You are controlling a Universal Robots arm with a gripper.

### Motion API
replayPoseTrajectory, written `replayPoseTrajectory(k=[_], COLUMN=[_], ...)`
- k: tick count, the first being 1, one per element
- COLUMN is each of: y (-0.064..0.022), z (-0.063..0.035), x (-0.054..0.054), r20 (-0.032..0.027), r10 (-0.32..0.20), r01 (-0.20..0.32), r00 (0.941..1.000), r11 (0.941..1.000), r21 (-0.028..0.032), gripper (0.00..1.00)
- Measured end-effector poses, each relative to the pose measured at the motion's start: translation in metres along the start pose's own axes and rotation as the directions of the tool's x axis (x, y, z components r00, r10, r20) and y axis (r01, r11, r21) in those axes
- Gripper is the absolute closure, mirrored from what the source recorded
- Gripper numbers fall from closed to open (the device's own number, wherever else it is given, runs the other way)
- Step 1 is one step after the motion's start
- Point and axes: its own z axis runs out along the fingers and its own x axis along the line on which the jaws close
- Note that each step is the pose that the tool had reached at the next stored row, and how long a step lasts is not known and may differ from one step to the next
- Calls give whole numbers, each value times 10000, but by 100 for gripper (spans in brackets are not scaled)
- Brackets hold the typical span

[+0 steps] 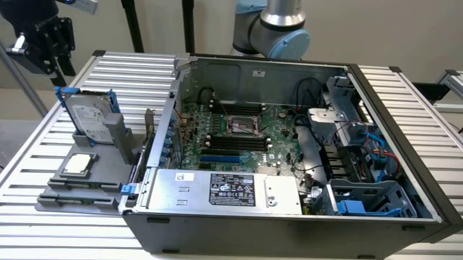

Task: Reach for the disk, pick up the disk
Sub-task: 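Pick up the disk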

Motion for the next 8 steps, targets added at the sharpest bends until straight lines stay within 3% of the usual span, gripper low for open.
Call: replayPoseTrajectory(k=[3,4,8], y=[0,-1,-2], z=[21,35,105], x=[-6,-7,-9], r20=[-20,-25,-35], r10=[0,-1,-3], r01=[0,1,3], r00=[10000,10000,10000], r11=[10000,10000,10000], r21=[2,2,2], gripper=[53,46,46])
